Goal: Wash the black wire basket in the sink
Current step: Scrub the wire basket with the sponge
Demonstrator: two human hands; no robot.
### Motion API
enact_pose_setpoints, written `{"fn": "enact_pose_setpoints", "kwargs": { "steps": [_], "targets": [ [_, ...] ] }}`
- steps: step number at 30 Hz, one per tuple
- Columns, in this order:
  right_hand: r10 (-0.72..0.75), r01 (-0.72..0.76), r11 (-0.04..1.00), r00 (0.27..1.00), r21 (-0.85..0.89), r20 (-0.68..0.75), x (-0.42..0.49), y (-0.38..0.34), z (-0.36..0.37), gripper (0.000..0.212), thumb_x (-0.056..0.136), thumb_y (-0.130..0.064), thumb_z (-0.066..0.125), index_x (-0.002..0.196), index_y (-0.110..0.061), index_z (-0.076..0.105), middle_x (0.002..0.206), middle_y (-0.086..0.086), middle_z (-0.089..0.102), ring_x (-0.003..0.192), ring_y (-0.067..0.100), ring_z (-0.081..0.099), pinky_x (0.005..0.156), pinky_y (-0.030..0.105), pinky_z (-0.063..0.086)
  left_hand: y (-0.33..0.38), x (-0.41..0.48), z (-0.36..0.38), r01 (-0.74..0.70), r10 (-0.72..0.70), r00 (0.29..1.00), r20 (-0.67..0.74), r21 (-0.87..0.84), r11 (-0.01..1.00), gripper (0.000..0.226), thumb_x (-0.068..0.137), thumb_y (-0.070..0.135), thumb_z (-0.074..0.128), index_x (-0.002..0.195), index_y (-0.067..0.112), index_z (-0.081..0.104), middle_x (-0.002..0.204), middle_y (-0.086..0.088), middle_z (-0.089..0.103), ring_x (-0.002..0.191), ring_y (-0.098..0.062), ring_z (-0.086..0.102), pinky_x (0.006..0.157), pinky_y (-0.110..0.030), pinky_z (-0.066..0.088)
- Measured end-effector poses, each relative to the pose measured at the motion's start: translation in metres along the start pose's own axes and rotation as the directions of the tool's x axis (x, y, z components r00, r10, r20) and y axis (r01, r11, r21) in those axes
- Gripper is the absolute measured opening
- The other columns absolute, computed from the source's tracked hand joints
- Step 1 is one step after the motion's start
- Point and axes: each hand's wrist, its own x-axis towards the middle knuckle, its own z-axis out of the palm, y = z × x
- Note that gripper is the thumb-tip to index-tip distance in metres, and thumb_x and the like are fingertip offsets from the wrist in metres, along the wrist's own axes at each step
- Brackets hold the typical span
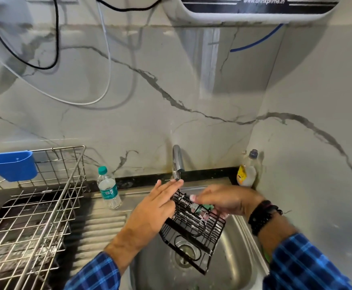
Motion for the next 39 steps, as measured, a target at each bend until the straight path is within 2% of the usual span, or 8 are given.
{"fn": "enact_pose_setpoints", "kwargs": {
  "steps": [3,6,10,15,20,24,32,39],
  "targets": [
    [0.002,0.011,0.994,0.993,0.111,-0.118,0.014,0.010,0.007,0.072,0.062,-0.080,0.073,0.103,-0.020,0.078,0.104,0.011,0.074,0.091,0.019,0.065,0.088,0.040,0.051,0.006,0.007,-0.006,0.248,-0.255,0.964,0.073,0.098,0.964,0.034,0.078,0.007,0.077,0.089,0.029,0.053,0.166,-0.007,0.015,0.154,-0.025,0.010,0.122,-0.055,0.020],
    [0.021,0.063,0.961,0.954,0.270,-0.300,0.020,0.015,0.020,0.059,0.070,-0.075,0.071,0.093,-0.021,0.078,0.079,-0.001,0.070,0.049,0.007,0.055,0.046,0.023,0.039,0.011,0.012,-0.017,0.488,-0.486,0.860,0.152,0.027,0.872,0.055,0.080,0.000,0.068,0.111,0.043,0.054,0.163,0.009,-0.012,0.150,-0.019,-0.010,0.123,-0.052,-0.001],
    [-0.066,0.204,0.953,0.863,0.226,-0.501,0.021,0.014,0.044,0.041,0.094,-0.051,0.060,0.078,-0.014,0.064,0.063,-0.001,0.050,0.042,0.006,0.041,0.043,0.017,0.033,0.031,0.006,-0.028,0.666,-0.678,0.727,0.105,-0.345,0.661,0.031,0.097,0.017,0.055,0.122,0.034,0.060,0.126,0.014,0.056,0.106,0.001,0.051,0.097,-0.025,0.048],
    [-0.210,0.155,0.977,0.787,-0.144,-0.580,0.027,0.005,0.064,0.033,0.103,-0.041,0.045,0.083,-0.019,0.060,0.078,-0.005,0.056,0.069,0.011,0.051,0.062,0.027,0.038,0.029,0.023,0.003,0.852,-0.787,0.475,0.392,-0.428,0.301,0.034,0.104,0.041,0.037,0.122,0.022,0.059,0.097,0.005,0.072,0.073,-0.011,0.069,0.068,-0.028,0.059],
    [-0.266,0.066,0.946,0.720,-0.318,-0.641,0.024,-0.004,0.077,0.026,0.105,-0.035,0.042,0.103,-0.021,0.063,0.089,-0.008,0.061,0.079,0.007,0.057,0.060,0.019,0.037,0.019,0.045,0.010,0.813,-0.867,0.306,0.392,-0.582,0.023,0.042,0.107,0.039,0.031,0.111,0.015,0.065,0.096,-0.008,0.075,0.080,-0.024,0.068,0.073,-0.036,0.052],
    [-0.297,0.063,0.930,0.710,-0.362,-0.639,0.020,-0.008,0.090,0.025,0.104,-0.032,0.043,0.097,-0.019,0.063,0.086,-0.006,0.064,0.078,0.012,0.060,0.060,0.018,0.039,0.025,0.050,0.005,0.449,-0.727,0.175,0.664,-0.711,-0.541,0.039,0.107,0.034,0.034,0.108,0.009,0.064,0.094,-0.012,0.077,0.068,-0.025,0.069,0.070,-0.039,0.059],
    [-0.296,-0.007,0.911,0.685,-0.413,-0.666,0.006,0.014,0.078,0.021,0.099,-0.028,0.058,0.118,-0.028,0.068,0.106,-0.010,0.061,0.079,0.003,0.062,0.073,0.014,0.056,0.026,0.013,0.004,0.391,-0.717,-0.051,0.695,-0.647,-0.655,0.043,0.105,0.046,0.038,0.076,0.020,0.057,0.047,0.005,0.062,0.041,-0.012,0.046,0.046,-0.023,0.037],
    [-0.245,0.056,0.960,0.646,-0.276,-0.723,0.016,0.015,0.089,0.011,0.097,-0.027,0.061,0.105,-0.027,0.068,0.096,-0.010,0.067,0.075,-0.005,0.064,0.062,0.006,0.051,0.023,0.002,0.012,0.323,-0.688,-0.066,0.723,-0.637,-0.700,0.043,0.104,0.046,0.041,0.076,0.017,0.055,0.054,0.002,0.048,0.040,-0.010,0.033,0.037,-0.022,0.028]
  ]
}}
